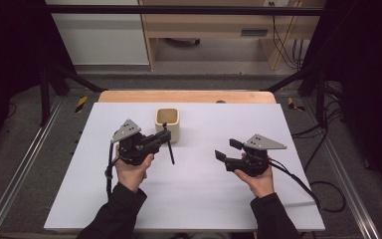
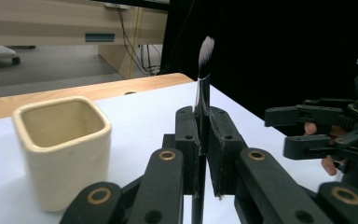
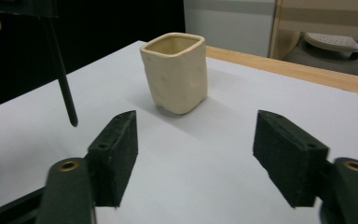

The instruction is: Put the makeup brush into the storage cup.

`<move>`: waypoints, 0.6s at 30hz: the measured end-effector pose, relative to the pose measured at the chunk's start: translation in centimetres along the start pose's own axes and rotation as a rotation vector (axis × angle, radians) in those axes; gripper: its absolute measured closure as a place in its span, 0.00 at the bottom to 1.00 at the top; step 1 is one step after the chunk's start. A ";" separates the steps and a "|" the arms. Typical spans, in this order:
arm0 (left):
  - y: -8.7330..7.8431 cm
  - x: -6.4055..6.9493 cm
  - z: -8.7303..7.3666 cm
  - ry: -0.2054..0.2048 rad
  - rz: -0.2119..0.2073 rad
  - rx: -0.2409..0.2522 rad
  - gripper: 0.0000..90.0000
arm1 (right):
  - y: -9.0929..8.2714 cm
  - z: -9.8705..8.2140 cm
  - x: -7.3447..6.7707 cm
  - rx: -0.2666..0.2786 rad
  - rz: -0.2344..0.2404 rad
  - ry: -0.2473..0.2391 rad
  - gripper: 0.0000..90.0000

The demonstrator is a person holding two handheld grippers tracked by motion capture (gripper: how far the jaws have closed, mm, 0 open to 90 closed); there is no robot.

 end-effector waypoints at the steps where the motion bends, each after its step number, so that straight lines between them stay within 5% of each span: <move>1: -0.1 -0.1 0.1 -0.005 0.002 0.002 0.92 | -0.1 -0.1 0.1 -0.004 -0.014 -0.005 0.30; 18: -1.4 -2.2 0.7 -0.001 0.067 0.009 0.92 | -1.6 -1.3 1.3 -0.047 -0.107 -0.025 0.12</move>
Point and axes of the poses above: each handheld gripper's, and its own axes: y roughly forward along the jaws, z roughly out of its top, x roughly to its right, the point moved 6 cm from there along y, roughly forward along the jaws, and after that the axes turned 9 degrees about -x, right-handed, at the moved point
